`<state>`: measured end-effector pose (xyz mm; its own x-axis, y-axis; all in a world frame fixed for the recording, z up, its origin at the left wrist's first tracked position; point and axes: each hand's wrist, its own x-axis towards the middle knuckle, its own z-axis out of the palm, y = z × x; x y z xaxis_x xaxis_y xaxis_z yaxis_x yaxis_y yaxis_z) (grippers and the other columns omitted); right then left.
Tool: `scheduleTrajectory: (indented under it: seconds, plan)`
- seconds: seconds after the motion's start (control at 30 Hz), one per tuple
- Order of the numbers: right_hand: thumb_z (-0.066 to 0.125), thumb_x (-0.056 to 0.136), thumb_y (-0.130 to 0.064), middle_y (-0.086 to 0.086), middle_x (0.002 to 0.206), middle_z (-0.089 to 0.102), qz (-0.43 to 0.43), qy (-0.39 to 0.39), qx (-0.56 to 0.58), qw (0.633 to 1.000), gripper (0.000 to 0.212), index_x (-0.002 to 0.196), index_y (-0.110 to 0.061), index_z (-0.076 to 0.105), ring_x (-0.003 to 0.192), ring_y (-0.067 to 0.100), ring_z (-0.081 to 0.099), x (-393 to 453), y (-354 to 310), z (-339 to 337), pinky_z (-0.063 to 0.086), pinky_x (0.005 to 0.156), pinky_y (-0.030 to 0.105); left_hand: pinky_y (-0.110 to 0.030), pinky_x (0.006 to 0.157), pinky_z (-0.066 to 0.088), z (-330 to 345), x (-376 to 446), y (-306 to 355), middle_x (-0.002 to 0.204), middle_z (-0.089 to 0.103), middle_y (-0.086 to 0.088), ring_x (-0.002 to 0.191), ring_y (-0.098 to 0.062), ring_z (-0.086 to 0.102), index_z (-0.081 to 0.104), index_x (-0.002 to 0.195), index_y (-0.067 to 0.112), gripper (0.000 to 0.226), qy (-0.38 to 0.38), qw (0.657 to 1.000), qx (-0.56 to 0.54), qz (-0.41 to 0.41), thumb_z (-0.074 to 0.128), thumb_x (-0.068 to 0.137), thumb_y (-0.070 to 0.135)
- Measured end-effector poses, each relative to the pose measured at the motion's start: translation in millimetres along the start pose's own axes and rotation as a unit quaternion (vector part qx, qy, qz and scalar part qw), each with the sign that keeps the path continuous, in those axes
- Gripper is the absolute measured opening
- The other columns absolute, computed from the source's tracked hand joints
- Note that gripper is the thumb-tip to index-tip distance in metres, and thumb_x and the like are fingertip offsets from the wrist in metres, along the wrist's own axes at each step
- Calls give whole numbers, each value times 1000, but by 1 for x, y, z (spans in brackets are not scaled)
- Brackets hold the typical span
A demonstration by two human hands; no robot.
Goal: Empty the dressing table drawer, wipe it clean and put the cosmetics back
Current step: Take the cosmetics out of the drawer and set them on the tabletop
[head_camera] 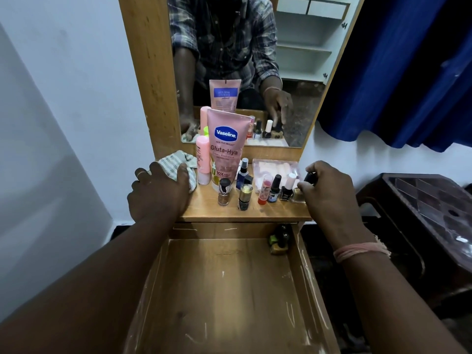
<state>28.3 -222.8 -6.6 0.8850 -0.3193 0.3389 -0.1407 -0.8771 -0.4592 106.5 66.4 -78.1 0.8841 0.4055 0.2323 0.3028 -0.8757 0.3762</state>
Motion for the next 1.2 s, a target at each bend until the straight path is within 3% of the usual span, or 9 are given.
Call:
scheduleTrajectory:
  seconds: [0.1, 0.2, 0.27, 0.4, 0.67, 0.77, 0.8, 1.0, 1.2]
  plan:
    - [75, 88, -19, 9, 111, 69, 4, 7, 11, 1000, 41, 126, -14, 62, 102, 29, 63, -9, 2, -6, 47, 84, 35, -47, 83, 52, 0, -1, 0, 127, 56, -20, 106, -40, 63, 47, 133, 15, 84, 5, 1000, 2, 3, 19, 91, 81]
    - [74, 88, -24, 0, 89, 68, -9, 27, 15, 999, 13, 97, -18, 67, 86, 20, 63, -33, 2, -12, 49, 75, 32, -46, 82, 52, 1, -1, 0, 127, 56, -19, 105, -39, 64, 47, 132, 15, 82, 5, 1000, 4, 5, 21, 91, 81]
    - [72, 90, -27, -4, 81, 66, -8, -22, -5, 1000, 11, 83, -20, 67, 79, 16, 62, -53, 3, -4, 49, 72, 31, -46, 83, 52, 1, -1, 0, 128, 56, -19, 106, -39, 64, 47, 133, 15, 83, 6, 1000, 3, 7, 20, 91, 81]
    - [68, 90, -28, -1, 91, 69, 2, -141, -49, 989, 8, 90, -20, 68, 89, 20, 63, -74, 10, 26, 50, 74, 32, -48, 86, 52, 2, 0, -1, 129, 55, -19, 108, -39, 63, 45, 134, 16, 83, 2, 1000, -2, 1, 20, 91, 82]
    - [60, 92, -14, 2, 95, 63, -27, -183, -69, 980, 8, 93, -21, 55, 88, 20, 60, -80, 8, 41, 51, 74, 36, -46, 84, 54, 2, -1, -1, 127, 56, -18, 105, -38, 64, 46, 131, 16, 80, 7, 1000, 0, 5, 22, 91, 82]
    - [69, 88, -16, -10, 77, 63, 3, -160, -10, 987, 10, 85, -21, 60, 71, 0, 56, -77, 9, 22, 41, 59, 16, -46, 84, 53, 2, 0, -1, 128, 56, -18, 106, -38, 64, 46, 131, 16, 81, 4, 1000, 0, 2, 21, 91, 82]
    - [72, 87, -19, -11, 73, 64, 5, -133, 9, 991, 11, 82, -21, 62, 69, -3, 57, -74, 7, 12, 43, 59, 15, -47, 85, 53, 2, 0, -1, 128, 56, -18, 106, -38, 64, 46, 132, 16, 81, 4, 1000, 0, 0, 21, 91, 82]
    - [74, 87, -25, -6, 80, 71, -14, 45, 66, 997, 8, 86, -21, 67, 79, 14, 67, -43, -8, -45, 56, 76, 38, -47, 83, 53, 2, 0, -1, 125, 57, -19, 104, -39, 64, 47, 130, 15, 83, 7, 1000, -8, 8, 21, 90, 83]
    - [73, 85, -18, -4, 79, 71, -8, 23, 57, 998, 9, 83, -20, 65, 79, 17, 67, -21, 0, -33, 56, 75, 41, -46, 82, 53, 0, -1, -1, 126, 57, -19, 105, -39, 64, 47, 132, 15, 82, 10, 1000, -2, 11, 22, 91, 82]
